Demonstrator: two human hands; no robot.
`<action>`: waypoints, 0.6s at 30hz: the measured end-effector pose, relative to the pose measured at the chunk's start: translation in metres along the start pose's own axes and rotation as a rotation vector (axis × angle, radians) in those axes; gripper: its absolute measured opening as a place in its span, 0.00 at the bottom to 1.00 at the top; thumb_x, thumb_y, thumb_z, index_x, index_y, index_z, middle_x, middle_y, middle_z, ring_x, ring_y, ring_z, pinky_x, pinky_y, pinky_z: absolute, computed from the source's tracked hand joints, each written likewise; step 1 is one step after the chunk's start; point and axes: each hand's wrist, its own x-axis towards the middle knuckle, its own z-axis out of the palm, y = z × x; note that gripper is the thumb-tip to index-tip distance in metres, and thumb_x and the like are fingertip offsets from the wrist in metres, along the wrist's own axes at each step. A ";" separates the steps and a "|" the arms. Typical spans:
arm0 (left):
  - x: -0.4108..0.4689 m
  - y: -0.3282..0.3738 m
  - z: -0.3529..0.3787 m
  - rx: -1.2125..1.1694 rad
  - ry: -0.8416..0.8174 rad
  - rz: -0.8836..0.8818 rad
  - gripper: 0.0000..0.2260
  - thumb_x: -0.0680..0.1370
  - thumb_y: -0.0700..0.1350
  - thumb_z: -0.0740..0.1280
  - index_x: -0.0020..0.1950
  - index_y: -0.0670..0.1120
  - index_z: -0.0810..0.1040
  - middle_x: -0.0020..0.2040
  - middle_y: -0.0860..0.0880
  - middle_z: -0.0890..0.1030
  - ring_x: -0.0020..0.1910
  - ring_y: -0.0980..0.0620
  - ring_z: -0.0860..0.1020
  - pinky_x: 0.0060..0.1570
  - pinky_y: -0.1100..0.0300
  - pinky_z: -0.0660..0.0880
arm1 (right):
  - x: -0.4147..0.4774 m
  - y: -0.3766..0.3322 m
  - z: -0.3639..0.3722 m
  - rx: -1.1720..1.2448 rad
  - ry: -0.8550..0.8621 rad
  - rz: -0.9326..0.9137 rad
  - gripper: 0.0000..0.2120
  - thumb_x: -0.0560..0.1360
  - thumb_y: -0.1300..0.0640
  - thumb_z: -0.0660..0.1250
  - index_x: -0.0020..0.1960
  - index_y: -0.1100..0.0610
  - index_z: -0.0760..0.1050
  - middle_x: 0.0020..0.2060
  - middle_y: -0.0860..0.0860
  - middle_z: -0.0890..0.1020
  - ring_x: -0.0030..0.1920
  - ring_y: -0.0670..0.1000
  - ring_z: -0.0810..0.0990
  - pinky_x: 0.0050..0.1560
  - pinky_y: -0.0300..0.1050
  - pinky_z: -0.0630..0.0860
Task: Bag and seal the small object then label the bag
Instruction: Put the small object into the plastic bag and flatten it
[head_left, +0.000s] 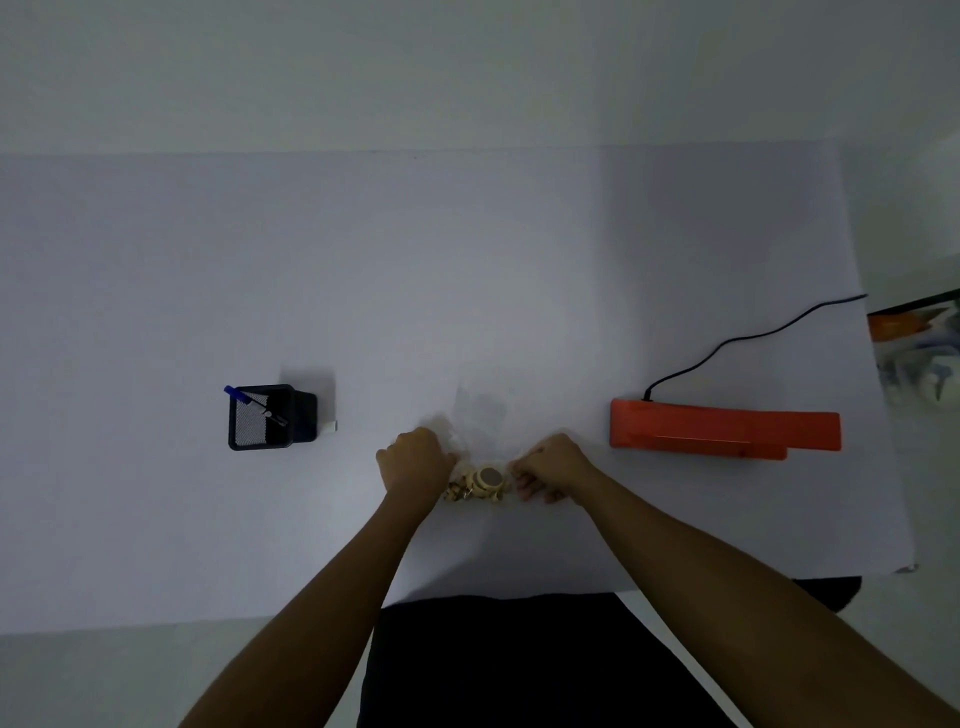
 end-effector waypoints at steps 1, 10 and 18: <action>0.001 0.001 -0.002 0.046 0.008 0.038 0.16 0.73 0.60 0.68 0.44 0.47 0.79 0.41 0.49 0.82 0.43 0.47 0.81 0.48 0.54 0.75 | 0.000 -0.001 0.000 0.006 -0.001 0.014 0.12 0.71 0.57 0.74 0.46 0.67 0.82 0.37 0.60 0.86 0.32 0.54 0.85 0.31 0.41 0.74; 0.007 0.009 0.009 0.198 -0.101 0.691 0.06 0.73 0.35 0.66 0.47 0.44 0.80 0.44 0.47 0.81 0.44 0.46 0.81 0.40 0.55 0.77 | 0.004 0.017 -0.006 -0.017 0.077 0.001 0.18 0.68 0.49 0.78 0.38 0.66 0.81 0.30 0.59 0.83 0.26 0.54 0.83 0.28 0.44 0.79; -0.014 0.024 0.010 0.360 -0.096 0.763 0.18 0.78 0.53 0.54 0.59 0.47 0.77 0.55 0.44 0.79 0.52 0.43 0.78 0.46 0.52 0.74 | 0.007 0.021 -0.004 0.009 0.086 -0.016 0.20 0.67 0.49 0.79 0.40 0.68 0.82 0.30 0.60 0.84 0.26 0.54 0.83 0.27 0.42 0.78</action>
